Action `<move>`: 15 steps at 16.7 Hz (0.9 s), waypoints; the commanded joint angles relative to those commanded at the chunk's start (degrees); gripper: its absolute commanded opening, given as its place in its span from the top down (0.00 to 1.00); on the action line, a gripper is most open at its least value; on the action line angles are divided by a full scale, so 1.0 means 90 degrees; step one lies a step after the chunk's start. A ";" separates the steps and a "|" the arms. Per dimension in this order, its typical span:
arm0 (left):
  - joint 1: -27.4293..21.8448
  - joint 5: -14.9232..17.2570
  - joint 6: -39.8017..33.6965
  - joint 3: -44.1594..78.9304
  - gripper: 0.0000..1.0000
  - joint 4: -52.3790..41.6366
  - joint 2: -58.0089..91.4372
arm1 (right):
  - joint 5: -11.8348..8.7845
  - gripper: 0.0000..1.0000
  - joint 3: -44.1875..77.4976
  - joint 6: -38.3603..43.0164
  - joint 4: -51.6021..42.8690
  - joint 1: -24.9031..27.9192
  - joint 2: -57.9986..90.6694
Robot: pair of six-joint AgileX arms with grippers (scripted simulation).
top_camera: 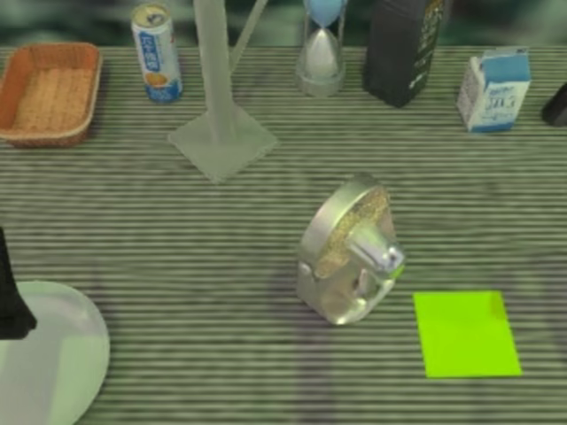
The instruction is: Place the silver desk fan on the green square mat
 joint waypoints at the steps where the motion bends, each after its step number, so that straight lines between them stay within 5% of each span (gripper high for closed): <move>1: 0.0000 0.0000 0.0000 0.0000 0.00 0.0000 0.0000 | 0.0034 0.00 0.0430 0.0241 -0.0372 0.0126 0.0489; 9: 0.0000 0.0000 0.0000 0.0000 0.00 0.0000 0.0000 | 0.0347 0.00 0.4592 0.2511 -0.3511 0.1162 0.4908; 15: 0.0000 0.0000 0.0000 0.0000 0.00 0.0000 0.0000 | 0.0257 0.00 0.8087 0.4629 -0.5650 0.2100 0.8107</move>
